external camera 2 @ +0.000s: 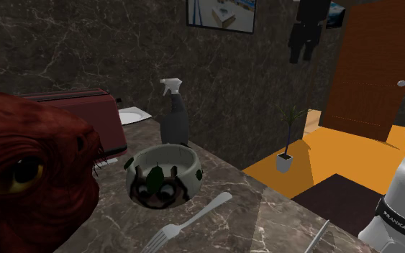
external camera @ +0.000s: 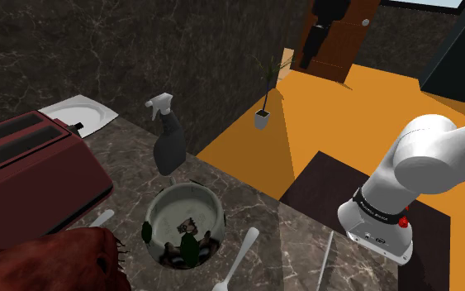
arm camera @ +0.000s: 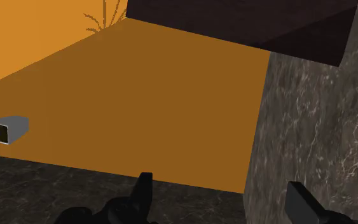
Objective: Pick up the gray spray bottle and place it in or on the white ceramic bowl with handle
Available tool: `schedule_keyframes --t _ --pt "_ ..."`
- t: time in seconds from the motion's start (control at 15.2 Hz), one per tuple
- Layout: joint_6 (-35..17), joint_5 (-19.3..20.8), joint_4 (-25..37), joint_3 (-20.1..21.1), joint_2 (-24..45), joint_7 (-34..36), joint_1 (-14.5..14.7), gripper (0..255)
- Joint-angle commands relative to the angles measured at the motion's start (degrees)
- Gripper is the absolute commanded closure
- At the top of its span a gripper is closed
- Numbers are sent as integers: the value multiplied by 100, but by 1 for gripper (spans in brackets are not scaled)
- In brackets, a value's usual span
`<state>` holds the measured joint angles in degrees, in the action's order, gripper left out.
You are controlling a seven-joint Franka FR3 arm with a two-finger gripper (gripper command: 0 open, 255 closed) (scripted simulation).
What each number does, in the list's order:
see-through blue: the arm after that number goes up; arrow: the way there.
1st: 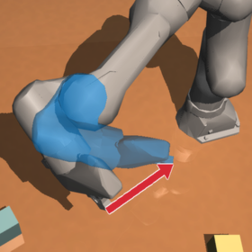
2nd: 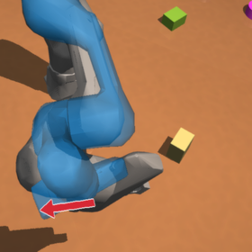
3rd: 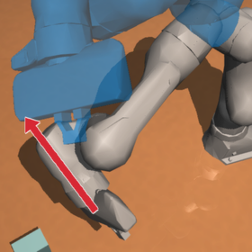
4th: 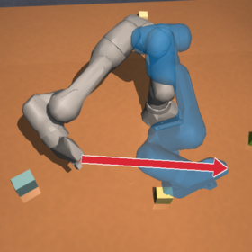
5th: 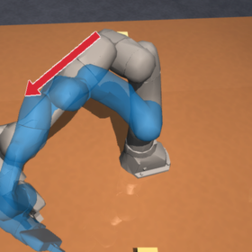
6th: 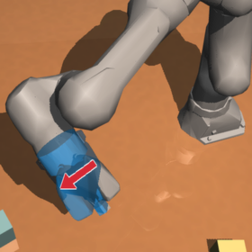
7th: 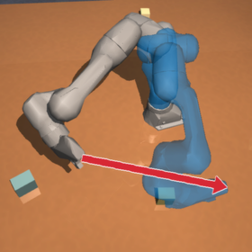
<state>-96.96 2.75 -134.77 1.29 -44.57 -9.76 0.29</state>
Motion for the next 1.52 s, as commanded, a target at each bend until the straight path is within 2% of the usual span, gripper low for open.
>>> schedule_keyframes --t 0.0,0.73,1.45 --pt "0 0 0 0 0 0 0 0" --pt "127 564 2139 662 2756 -1131 611 0" --pt "805 1579 4328 1486 5174 -2032 1317 0"
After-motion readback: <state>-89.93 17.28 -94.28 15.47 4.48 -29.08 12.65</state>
